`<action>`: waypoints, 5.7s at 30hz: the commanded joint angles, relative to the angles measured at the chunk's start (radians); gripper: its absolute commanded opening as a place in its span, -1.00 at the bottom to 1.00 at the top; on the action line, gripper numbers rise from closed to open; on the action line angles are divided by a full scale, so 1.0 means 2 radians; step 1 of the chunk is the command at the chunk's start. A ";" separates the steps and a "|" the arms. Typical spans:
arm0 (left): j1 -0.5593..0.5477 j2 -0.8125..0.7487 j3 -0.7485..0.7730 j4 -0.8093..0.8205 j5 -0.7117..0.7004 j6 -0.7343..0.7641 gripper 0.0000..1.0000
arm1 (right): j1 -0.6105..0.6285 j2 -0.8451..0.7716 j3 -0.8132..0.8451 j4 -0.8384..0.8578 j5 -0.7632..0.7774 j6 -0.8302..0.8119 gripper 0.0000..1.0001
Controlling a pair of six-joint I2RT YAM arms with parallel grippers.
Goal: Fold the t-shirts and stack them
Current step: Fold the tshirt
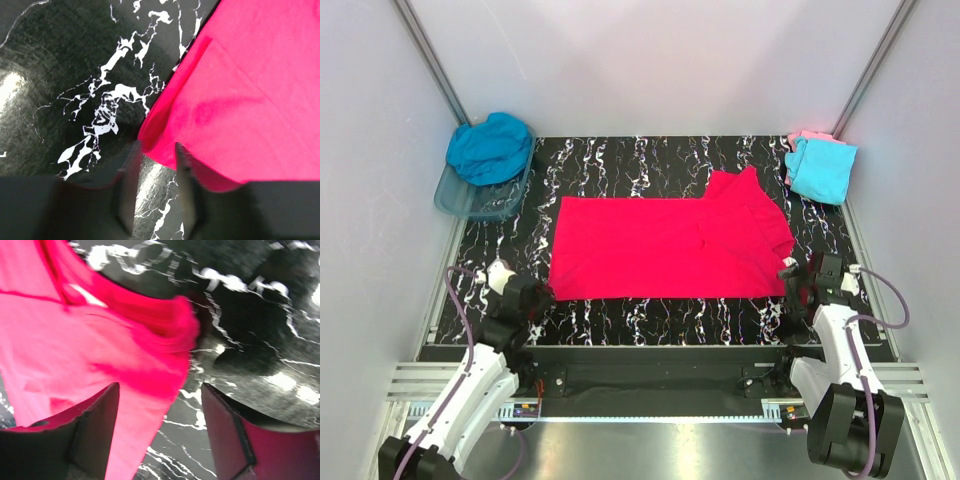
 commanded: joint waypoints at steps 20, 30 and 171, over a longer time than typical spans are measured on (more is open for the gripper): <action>-0.015 0.079 0.115 0.168 0.088 0.020 0.01 | 0.077 0.088 0.158 0.185 -0.135 -0.005 0.78; -0.052 0.352 0.405 0.220 0.079 0.139 -0.01 | 0.146 0.365 0.558 0.120 -0.120 -0.099 0.71; 0.178 0.751 0.686 0.072 0.439 0.256 -1.00 | 0.029 0.670 0.684 0.281 -0.349 -0.162 -1.00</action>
